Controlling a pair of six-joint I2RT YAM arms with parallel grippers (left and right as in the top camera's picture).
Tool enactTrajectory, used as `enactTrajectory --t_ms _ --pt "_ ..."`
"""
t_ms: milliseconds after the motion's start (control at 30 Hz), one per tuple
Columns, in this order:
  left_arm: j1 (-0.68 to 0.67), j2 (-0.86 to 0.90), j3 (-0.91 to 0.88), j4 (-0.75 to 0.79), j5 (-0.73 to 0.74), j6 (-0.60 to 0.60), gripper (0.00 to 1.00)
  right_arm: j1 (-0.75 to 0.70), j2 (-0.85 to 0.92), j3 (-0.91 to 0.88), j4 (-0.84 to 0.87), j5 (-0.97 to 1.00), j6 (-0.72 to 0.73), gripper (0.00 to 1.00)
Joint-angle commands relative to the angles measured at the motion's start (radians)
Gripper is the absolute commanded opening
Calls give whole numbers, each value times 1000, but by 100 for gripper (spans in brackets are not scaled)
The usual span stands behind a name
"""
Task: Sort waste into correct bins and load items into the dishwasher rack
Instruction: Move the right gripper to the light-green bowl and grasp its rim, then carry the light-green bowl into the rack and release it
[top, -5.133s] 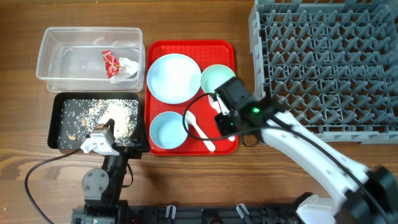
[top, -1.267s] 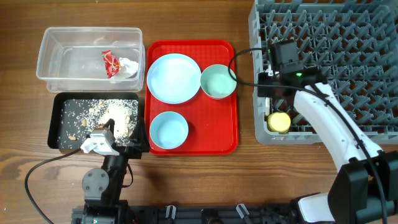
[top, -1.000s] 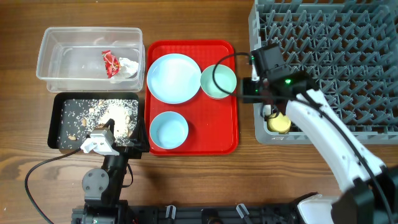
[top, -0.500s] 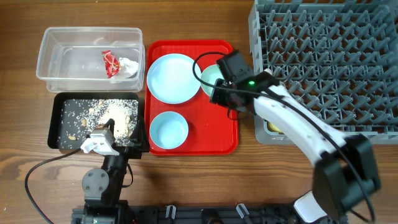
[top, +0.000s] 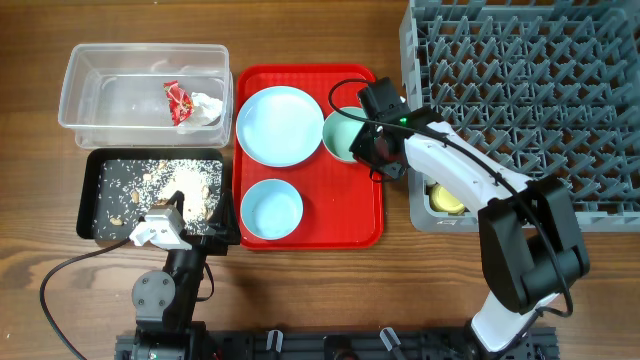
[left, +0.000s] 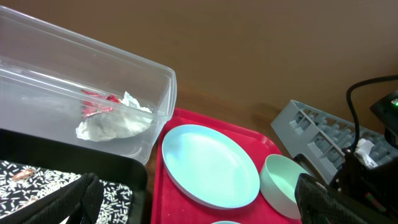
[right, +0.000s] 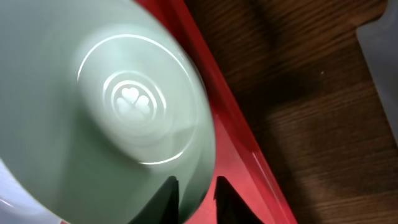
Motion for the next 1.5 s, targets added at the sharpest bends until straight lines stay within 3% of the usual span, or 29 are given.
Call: enactTrajectory --t_ms 0,100,300,467,600,800,933,1267,1467 --pt "10 -6 -6 -2 8 20 100 2 19 9 -11 3 2 12" --pt "10 -6 -6 -2 8 20 100 1 17 9 -17 4 -18 5" --pt "10 -6 -6 -2 8 20 100 2 -48 10 -28 39 -99 4" --pt "10 -6 -6 -2 8 20 100 2 -228 10 -89 167 -232 4" --pt "10 -6 -6 -2 8 20 100 2 -404 10 -162 386 -325 4" --pt "10 -6 -6 -2 8 20 100 -1 -571 10 -283 921 -358 4" --pt "10 -6 -6 -2 8 20 100 -32 -552 10 -375 1104 -356 4" --pt "10 -6 -6 -2 8 20 100 -101 -316 9 -397 1243 -432 4" --pt "10 -6 -6 -2 8 20 100 -94 -172 9 -331 1107 -546 4"
